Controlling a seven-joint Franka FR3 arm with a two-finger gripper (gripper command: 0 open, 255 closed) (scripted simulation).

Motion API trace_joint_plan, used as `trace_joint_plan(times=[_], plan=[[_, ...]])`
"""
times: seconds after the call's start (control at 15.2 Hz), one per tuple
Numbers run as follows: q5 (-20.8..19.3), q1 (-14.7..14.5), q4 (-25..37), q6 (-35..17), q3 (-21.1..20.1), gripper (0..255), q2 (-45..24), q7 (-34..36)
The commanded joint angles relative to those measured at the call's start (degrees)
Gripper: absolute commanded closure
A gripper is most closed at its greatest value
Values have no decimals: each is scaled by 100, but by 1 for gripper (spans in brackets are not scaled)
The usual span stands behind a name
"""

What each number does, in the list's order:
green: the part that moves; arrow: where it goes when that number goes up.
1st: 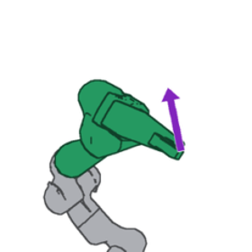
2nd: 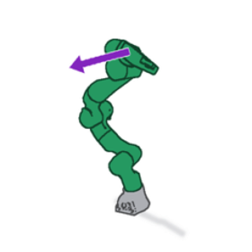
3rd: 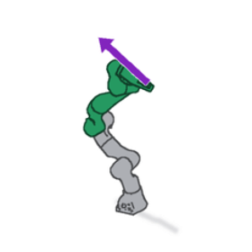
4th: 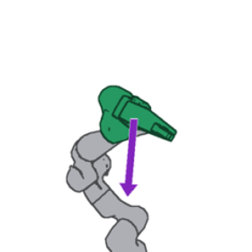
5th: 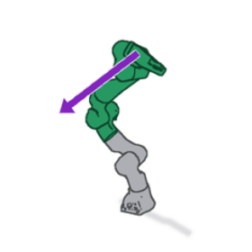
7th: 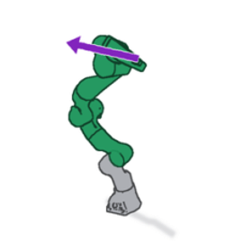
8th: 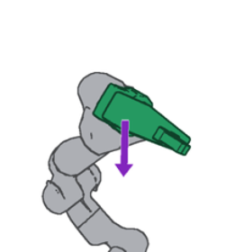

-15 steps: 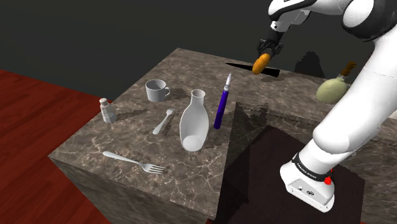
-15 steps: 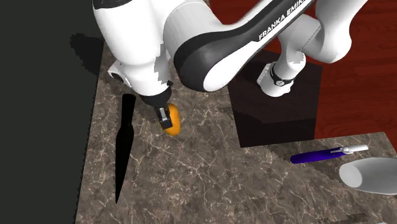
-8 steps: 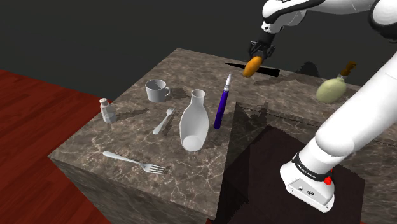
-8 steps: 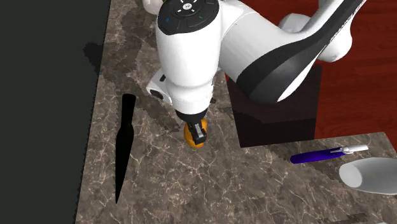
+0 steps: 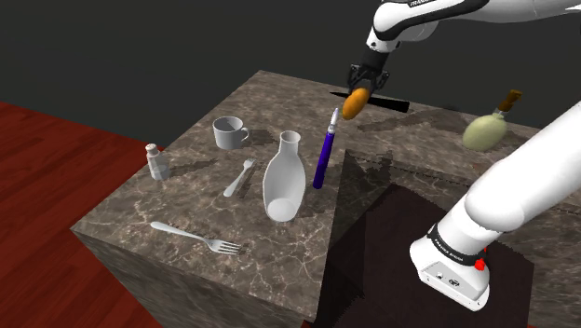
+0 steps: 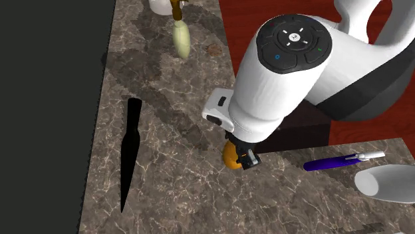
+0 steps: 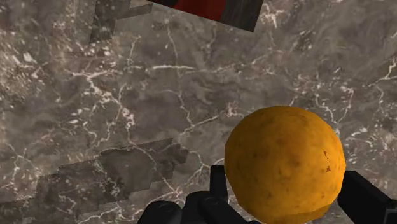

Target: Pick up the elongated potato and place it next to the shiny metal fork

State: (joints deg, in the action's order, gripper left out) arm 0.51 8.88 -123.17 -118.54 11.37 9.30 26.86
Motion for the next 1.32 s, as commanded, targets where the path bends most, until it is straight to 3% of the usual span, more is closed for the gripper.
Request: trace_joint_plan(times=[0.0,0.59,1.25], plan=[[-12,-120,-116,-29,-178,255,94,315],[17,-645,-390,-79,-982,255,339,1624],[53,-1225,-75,-67,-1870,255,51,3069]])
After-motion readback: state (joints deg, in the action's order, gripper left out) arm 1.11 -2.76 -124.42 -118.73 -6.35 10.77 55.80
